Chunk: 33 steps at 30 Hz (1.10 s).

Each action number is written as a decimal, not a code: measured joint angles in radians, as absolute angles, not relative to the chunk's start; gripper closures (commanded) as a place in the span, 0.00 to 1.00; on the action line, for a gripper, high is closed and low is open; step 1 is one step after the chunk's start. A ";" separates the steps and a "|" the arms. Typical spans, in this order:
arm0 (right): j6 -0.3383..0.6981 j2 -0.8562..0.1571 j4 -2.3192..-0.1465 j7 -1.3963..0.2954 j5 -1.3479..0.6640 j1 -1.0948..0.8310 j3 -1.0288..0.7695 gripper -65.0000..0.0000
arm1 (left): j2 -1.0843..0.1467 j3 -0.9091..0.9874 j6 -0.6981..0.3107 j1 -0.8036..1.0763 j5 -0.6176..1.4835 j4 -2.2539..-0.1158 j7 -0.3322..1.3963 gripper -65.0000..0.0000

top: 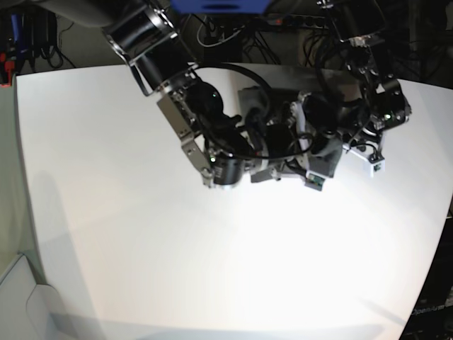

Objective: Layout the t-shirt on the table in an organized manner, then fold the t-shirt properly
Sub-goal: 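Move the left gripper onto the bundle and grasp its edge, then hold the bundle with both grippers and press the folded layers together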

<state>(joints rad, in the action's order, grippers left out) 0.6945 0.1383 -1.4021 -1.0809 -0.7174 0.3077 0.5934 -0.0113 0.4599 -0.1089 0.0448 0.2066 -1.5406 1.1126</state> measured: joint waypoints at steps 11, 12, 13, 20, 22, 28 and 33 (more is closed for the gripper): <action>0.695 0.139 -1.360 -1.010 -0.730 0.385 0.633 0.83 | -0.011 0.460 -0.113 0.068 0.215 -1.563 1.117 1.00; 0.695 0.139 -1.339 -0.997 -0.731 0.392 0.633 0.83 | -0.011 0.460 -0.113 0.069 0.215 -1.563 1.118 1.00; 0.695 0.139 -1.313 -0.978 -0.731 0.402 0.633 0.83 | -0.011 0.460 -0.113 0.068 0.215 -1.564 1.121 1.00; 0.694 0.139 -1.239 -0.919 -0.737 0.419 0.632 0.76 | -0.010 0.460 -0.113 0.072 0.210 -1.580 1.129 1.00; 0.694 0.139 -1.240 -0.918 -0.733 0.421 0.632 0.67 | -0.011 0.460 -0.113 0.072 0.206 -1.590 1.145 1.00; 0.694 0.139 -1.240 -0.919 -0.729 0.420 0.632 0.45 | -0.012 0.461 -0.113 0.080 0.204 -1.598 1.148 1.00; 0.694 0.139 -1.240 -0.919 -0.730 0.417 0.632 0.45 | -0.013 0.461 -0.113 0.080 0.204 -1.598 1.148 1.00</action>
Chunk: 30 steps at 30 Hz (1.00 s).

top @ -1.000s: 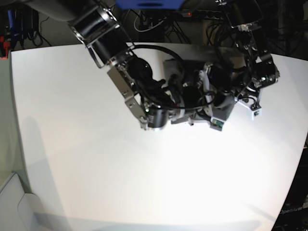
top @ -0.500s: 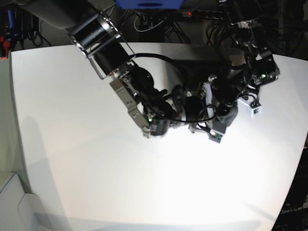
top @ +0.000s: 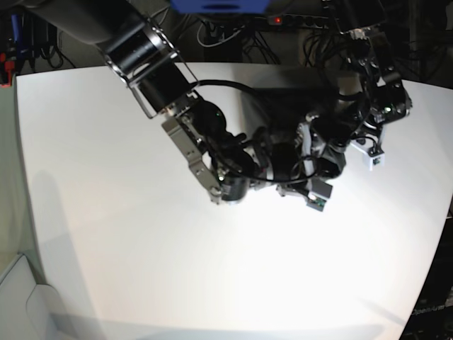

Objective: Layout the t-shirt on the table in an organized manner, then fold the t-shirt properly
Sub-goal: 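Hold the bundle with both grippers and press the folded layers together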

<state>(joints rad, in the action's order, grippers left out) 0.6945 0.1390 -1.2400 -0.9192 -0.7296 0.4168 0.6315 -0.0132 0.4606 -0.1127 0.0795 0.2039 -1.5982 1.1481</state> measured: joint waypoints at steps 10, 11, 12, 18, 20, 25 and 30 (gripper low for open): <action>0.695 0.145 -1.244 -0.901 -0.751 0.419 0.630 0.45 | -0.012 0.461 -0.108 0.096 0.161 -1.737 1.208 1.00; 0.694 0.145 -1.245 -0.900 -0.760 0.421 0.630 0.45 | -0.012 0.462 -0.108 0.097 0.161 -1.749 1.206 1.00; 0.694 0.145 -1.246 -0.896 -0.764 0.422 0.630 0.45 | -0.012 0.462 -0.107 0.097 0.160 -1.757 1.207 1.00; 0.700 0.146 -1.246 -0.889 -0.772 0.423 0.629 0.45 | -0.024 0.456 -0.101 0.097 0.150 -1.789 1.234 1.00; 0.700 0.147 -1.247 -0.889 -0.772 0.423 0.629 0.45 | -0.051 0.448 -0.102 0.095 0.153 -1.791 1.265 1.00; 0.699 0.147 -1.246 -0.899 -0.742 0.424 0.630 0.45 | -0.125 0.419 -0.102 0.096 0.163 -1.795 1.280 1.00; 0.691 0.145 -1.243 -0.910 -0.736 0.421 0.630 0.45 | -0.129 0.414 -0.105 0.096 0.067 -1.801 1.270 1.00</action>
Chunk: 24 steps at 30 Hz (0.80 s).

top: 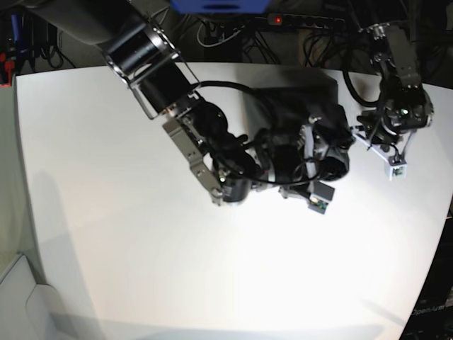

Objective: Layout the t-shirt on the table in an organized manner, then fold the t-shirt properly
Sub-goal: 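Hold the bundle with both grippers and press the folded layers together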

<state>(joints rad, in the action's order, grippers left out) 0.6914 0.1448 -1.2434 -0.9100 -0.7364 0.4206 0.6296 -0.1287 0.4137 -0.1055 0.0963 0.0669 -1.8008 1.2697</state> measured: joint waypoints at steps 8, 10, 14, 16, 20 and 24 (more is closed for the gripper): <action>0.691 0.144 -1.243 -0.912 -0.737 0.417 0.629 0.45 | -0.104 0.329 -0.116 0.092 -0.147 -1.842 1.265 1.00; 0.691 0.144 -1.243 -0.915 -0.735 0.417 0.630 0.45 | -0.109 0.330 -0.116 0.096 -0.168 -1.861 1.261 1.00; 0.691 0.145 -1.243 -0.916 -0.730 0.415 0.630 0.45 | -0.119 0.336 -0.116 0.109 -0.166 -1.891 1.273 0.99; 0.691 0.145 -1.243 -0.915 -0.733 0.415 0.630 0.45 | -0.135 0.336 -0.117 0.110 -0.164 -1.901 1.275 0.99; 0.691 0.144 -1.243 -0.916 -0.729 0.415 0.628 0.45 | -0.149 0.339 -0.117 0.118 -0.160 -1.905 1.271 0.99; 0.691 0.147 -1.243 -0.919 -0.733 0.417 0.567 0.45 | -0.153 0.416 -0.121 0.115 -0.153 -1.905 1.264 0.99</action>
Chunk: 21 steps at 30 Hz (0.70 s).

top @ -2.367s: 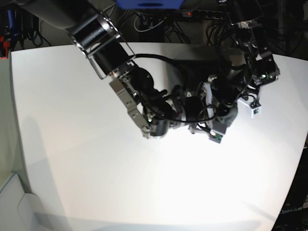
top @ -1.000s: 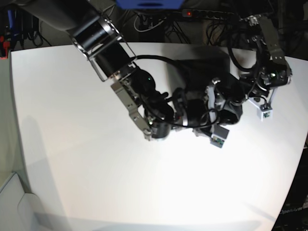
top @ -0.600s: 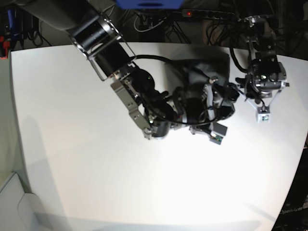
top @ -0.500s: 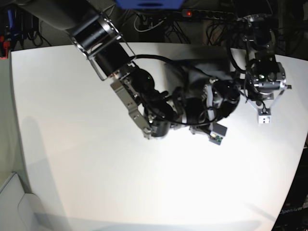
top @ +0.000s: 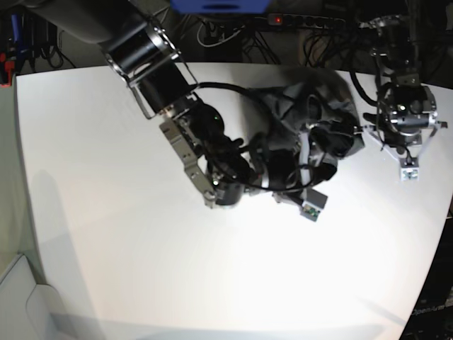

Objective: Layout the t-shirt on the table in an organized manner, then fold the t-shirt properly
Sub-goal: 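Hold the bundle with both grippers and press the folded layers together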

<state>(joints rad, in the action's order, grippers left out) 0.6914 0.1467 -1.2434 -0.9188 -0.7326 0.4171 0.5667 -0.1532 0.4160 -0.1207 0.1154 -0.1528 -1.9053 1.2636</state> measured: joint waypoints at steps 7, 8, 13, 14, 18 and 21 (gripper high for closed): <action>0.691 0.133 -1.230 -0.916 -0.728 0.440 0.502 0.45 | -0.242 0.616 -0.386 0.113 -0.179 -1.900 1.258 1.00; 0.691 0.127 -1.224 -0.913 -0.730 0.440 0.502 0.45 | -0.257 0.638 -0.422 0.121 -0.171 -1.899 1.260 1.00; 0.691 0.119 -1.125 -0.904 -0.720 0.440 0.508 0.45 | -0.268 0.719 -0.472 0.216 -0.173 -1.897 1.230 1.00; 0.691 0.119 -1.096 -0.877 -0.722 0.448 0.509 0.45 | -0.265 0.731 -0.473 0.231 -0.168 -1.896 1.192 1.00; 0.691 0.119 -0.984 -0.830 -0.722 0.511 0.508 0.45 | -0.240 0.749 -0.475 0.271 -0.172 -1.896 1.110 1.00; 0.691 0.120 -0.933 -0.815 -0.730 0.531 0.507 0.45 | -0.204 0.746 -0.477 0.300 -0.164 -1.896 1.099 1.00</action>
<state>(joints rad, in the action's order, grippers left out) 0.6907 0.1200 -0.9329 -0.8150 -0.7300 0.5312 0.5068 -0.2035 0.7460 -0.4770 0.2996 -0.1642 -1.8957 1.0992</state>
